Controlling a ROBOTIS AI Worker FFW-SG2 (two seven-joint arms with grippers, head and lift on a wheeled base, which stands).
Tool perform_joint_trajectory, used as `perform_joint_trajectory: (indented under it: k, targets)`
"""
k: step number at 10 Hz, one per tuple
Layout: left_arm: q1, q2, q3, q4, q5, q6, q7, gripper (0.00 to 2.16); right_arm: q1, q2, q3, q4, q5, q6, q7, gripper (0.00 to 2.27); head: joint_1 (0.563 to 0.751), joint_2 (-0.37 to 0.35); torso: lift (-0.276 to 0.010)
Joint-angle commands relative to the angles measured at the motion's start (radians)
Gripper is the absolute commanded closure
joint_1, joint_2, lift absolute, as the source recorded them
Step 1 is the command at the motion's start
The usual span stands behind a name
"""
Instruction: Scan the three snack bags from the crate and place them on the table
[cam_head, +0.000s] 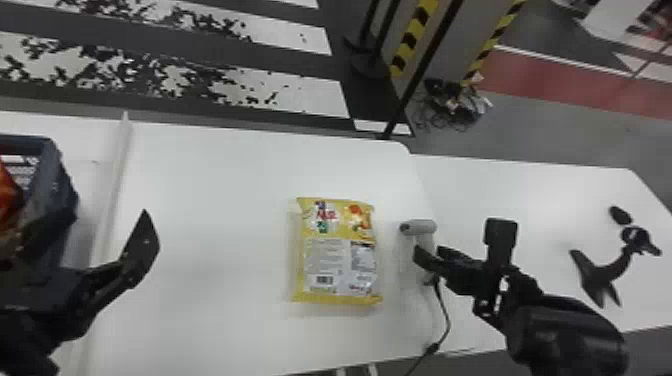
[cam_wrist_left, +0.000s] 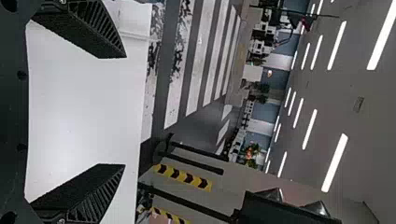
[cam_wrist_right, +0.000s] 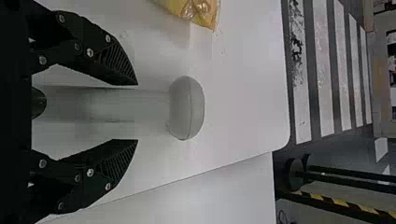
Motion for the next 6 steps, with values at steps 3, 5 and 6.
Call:
perform_joint_trajectory:
  k: [3, 5, 6]
  targets:
    - [0.001, 0.0, -0.016, -0.002, -0.01, -0.001, 0.0, 0.03, 0.157, 0.027, -0.107, -0.332, -0.246, 0.201, 0.114, 0.08, 0.695, -0.35, -0.062]
    - [0.0, 0.001, -0.02, -0.001, -0.015, 0.003, 0.0, 0.03, 0.139, 0.036, -0.128, -0.342, -0.344, 0.345, 0.229, 0.09, 0.695, -0.35, -0.062]
    - [-0.002, 0.001, -0.019, 0.001, -0.012, 0.003, -0.003, 0.03, 0.12, 0.036, -0.098, -0.325, -0.327, 0.33, 0.249, 0.09, 0.695, -0.324, -0.062]
